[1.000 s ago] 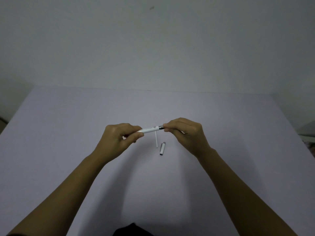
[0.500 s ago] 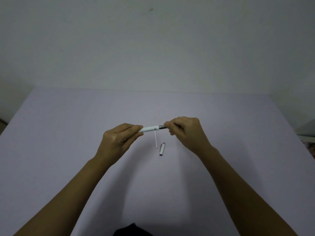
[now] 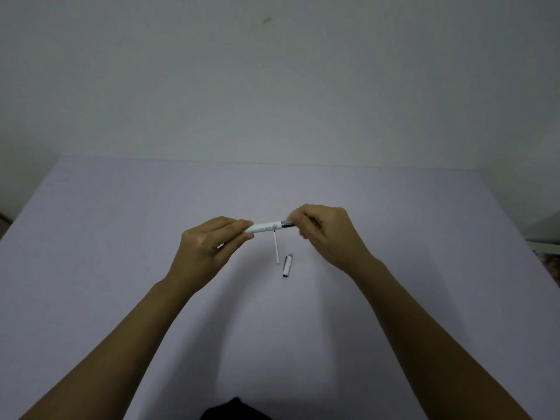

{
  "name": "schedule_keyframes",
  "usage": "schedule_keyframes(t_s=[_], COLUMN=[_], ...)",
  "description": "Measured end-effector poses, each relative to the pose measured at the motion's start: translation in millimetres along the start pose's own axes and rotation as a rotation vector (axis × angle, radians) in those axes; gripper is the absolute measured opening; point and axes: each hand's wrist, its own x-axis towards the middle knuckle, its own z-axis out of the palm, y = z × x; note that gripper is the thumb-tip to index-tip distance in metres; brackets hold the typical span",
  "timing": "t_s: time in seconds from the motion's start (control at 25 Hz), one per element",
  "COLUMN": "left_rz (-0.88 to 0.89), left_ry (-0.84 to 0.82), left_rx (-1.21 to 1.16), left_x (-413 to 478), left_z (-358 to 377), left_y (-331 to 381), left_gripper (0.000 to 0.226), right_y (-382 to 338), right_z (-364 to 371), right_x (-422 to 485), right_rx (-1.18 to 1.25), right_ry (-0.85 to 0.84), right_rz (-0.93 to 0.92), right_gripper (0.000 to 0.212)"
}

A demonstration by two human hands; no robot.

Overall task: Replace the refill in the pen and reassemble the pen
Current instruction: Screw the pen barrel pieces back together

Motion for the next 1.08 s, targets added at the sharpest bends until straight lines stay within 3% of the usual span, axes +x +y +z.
schedule_keyframes(t_s=[0.04, 0.12, 0.28, 0.44, 0.6, 0.72, 0.88, 1.0, 1.08], left_rz=[-0.014, -0.037, -0.02, 0.004, 0.005, -0.015, -0.022, 0.005, 0.005], left_ry=[0.007, 0.022, 0.037, 0.041, 0.036, 0.046, 0.061, 0.05, 0.04], left_rx=[0.005, 0.01, 0.004, 0.018, 0.015, 0.028, 0.024, 0.01, 0.004], left_x=[0.4, 1.2, 0.6, -1.8, -2.9, -3.1, -1.8, -0.8, -0.1], left_z=[-0.1, -0.5, -0.9, -2.5, -4.2, -2.8, -1.8, -3.1, -3.6], left_y=[0.0, 0.3, 1.0, 1.2, 1.2, 1.5, 3.1, 3.9, 4.0], left_gripper=[0.026, 0.027, 0.027, 0.026, 0.027, 0.026, 0.025, 0.026, 0.026], right_y=[-2.2, -3.5, -3.9, -6.5, -10.7, -12.7, -9.1, -9.8, -11.4], right_z=[0.2, -0.5, -4.3, -3.6, -0.5, -2.4, -6.8, -5.2, -3.7], right_x=[-0.2, 0.3, 3.2, 4.3, 5.0, 4.8, 3.8, 4.2, 4.8], right_rx=[0.057, 0.126, 0.052, -0.019, 0.062, 0.084, 0.003, -0.085, -0.001], right_ry=[-0.001, -0.002, -0.007, -0.039, 0.028, 0.04, 0.005, 0.022, 0.043], right_rz=[0.009, -0.012, -0.05, -0.012, 0.026, -0.027, -0.111, -0.089, -0.03], right_gripper=[0.014, 0.017, 0.008, 0.028, 0.005, 0.004, 0.01, 0.033, 0.017])
